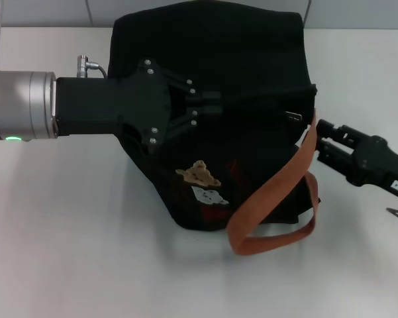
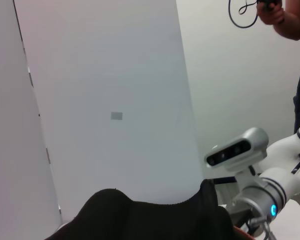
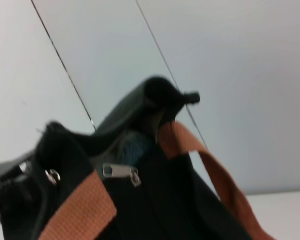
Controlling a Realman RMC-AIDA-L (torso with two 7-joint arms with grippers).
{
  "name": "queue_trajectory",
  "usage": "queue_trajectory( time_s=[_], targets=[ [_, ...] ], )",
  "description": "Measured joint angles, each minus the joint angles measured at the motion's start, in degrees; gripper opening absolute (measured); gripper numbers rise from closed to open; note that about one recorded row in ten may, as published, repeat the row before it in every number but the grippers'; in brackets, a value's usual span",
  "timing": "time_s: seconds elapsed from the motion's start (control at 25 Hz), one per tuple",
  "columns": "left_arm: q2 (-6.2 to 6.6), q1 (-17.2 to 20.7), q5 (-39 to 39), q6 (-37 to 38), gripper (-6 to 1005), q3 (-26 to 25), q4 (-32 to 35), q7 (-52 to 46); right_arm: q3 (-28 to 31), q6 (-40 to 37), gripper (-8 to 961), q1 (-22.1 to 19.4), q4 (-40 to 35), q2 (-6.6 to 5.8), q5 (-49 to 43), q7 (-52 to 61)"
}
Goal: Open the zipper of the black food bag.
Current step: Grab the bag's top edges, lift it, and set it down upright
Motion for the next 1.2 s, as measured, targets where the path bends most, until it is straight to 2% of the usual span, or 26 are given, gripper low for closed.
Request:
queue_trajectory(
  time_s=[0.28, 0.6, 1.0, 1.2],
  targets=[
    [0.01, 0.10, 0.08, -0.39, 99, 0.05, -1.04, 0.69, 3.35, -5.90, 483, -0.07, -0.25, 0.03, 0.06, -1.70],
    [0.01, 0.11, 0.20, -0.88, 98, 0.06, -1.75, 1.34, 3.48, -7.90, 473, 3.09, -0.23, 0.29, 0.17, -7.39],
    [0.01, -0.04, 0.21, -1.28, 97, 0.01, -1.74, 1.37, 2.64, -8.50, 461, 5.92, 0.55, 0.32, -0.26, -12.85],
    [0.01, -0.36, 0.35, -1.75, 96, 0.01, -1.75, 1.36, -0.90, -8.60, 455, 6.94, 0.87, 0.30, -0.30, -16.21]
  ],
)
